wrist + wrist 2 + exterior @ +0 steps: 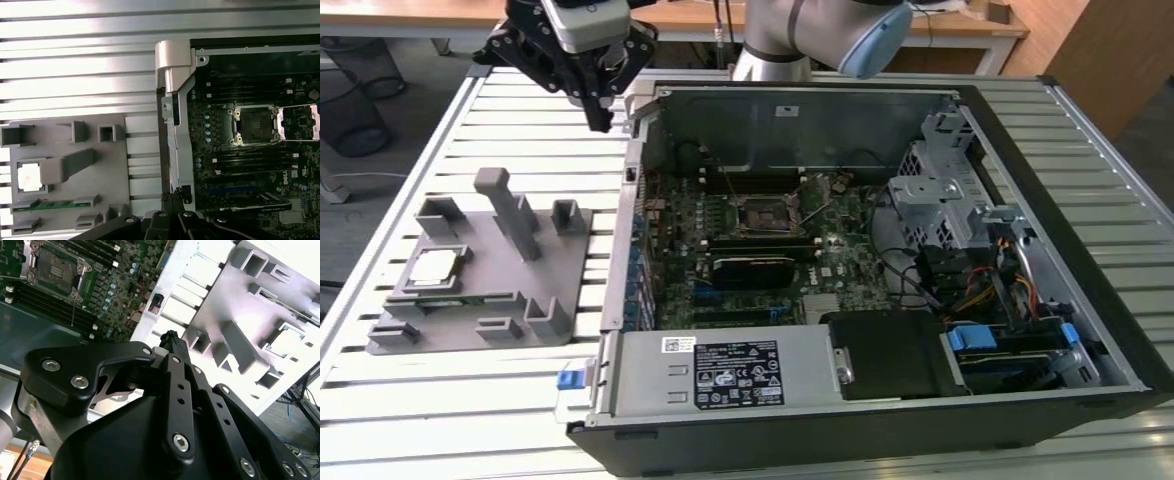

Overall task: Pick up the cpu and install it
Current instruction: 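Reach for the cpu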

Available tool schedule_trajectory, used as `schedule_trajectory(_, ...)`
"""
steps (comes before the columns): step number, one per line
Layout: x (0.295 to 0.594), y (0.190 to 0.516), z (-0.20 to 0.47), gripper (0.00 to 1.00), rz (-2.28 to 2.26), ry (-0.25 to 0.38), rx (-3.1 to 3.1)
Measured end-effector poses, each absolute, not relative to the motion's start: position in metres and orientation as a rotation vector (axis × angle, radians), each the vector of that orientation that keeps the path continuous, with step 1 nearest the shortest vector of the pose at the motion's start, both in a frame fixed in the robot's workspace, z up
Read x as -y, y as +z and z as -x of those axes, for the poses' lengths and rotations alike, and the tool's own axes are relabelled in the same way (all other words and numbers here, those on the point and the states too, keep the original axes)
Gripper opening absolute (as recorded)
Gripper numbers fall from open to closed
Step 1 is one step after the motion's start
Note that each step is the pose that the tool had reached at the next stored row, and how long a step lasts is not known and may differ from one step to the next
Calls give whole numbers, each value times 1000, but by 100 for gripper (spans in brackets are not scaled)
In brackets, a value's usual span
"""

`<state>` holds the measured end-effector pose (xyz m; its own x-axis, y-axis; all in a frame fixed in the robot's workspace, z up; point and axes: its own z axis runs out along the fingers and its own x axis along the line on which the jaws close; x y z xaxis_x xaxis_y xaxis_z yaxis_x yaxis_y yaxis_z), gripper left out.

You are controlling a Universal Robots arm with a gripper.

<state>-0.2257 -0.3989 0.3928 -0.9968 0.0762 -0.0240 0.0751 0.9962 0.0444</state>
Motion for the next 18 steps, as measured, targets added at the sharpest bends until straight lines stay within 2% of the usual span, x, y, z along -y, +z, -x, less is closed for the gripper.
schedule_trajectory(18,399,393,242,11,-118,68,-3113)
